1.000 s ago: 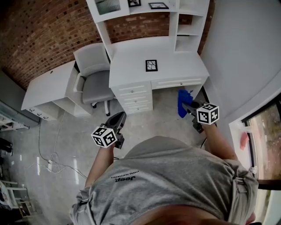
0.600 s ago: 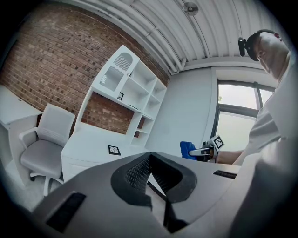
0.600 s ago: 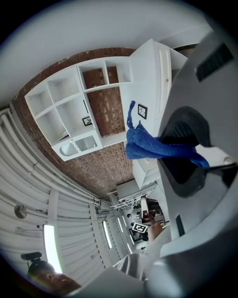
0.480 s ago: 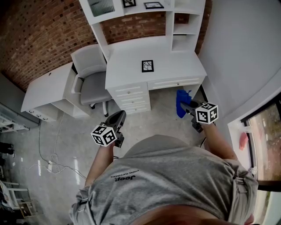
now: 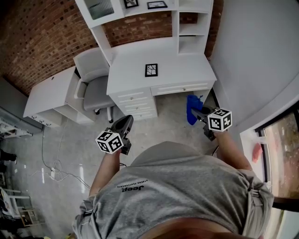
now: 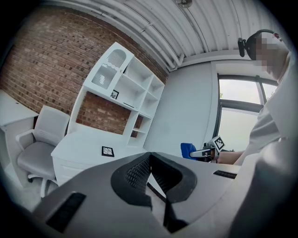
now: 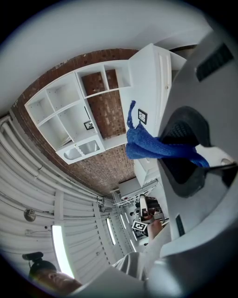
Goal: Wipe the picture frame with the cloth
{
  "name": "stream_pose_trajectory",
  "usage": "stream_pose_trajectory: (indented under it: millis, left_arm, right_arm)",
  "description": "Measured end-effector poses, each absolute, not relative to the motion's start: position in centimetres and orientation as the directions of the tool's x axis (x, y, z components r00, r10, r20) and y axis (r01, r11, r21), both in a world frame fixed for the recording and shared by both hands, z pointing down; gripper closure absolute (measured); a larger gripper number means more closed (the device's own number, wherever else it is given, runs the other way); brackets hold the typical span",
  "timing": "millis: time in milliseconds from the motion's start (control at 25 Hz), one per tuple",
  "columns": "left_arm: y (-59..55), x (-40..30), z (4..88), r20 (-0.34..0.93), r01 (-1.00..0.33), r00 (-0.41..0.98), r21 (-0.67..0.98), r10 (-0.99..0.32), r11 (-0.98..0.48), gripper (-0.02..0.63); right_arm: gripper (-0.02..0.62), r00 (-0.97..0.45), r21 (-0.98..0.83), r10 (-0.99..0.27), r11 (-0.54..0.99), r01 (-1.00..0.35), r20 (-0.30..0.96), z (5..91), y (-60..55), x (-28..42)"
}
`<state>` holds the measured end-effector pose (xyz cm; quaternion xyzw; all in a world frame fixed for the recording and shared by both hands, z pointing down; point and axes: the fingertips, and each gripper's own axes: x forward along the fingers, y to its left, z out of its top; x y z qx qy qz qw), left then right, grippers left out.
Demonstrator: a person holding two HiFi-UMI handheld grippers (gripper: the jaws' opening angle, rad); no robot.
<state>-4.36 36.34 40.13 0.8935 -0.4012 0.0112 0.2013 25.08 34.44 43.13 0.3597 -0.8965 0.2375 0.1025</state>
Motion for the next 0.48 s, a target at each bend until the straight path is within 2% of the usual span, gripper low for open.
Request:
stream_pose_trajectory:
  millis: [480]
  left_arm:
    - [36.0,-0.2,41.1,0.211,-0.733,0.67,0.345,-0.712,-0.587,0.588]
  right_arm:
    - [0.546,-0.732,-0.382,-0.583,0.624,-0.681,0.353,45.4,33.5,29.0]
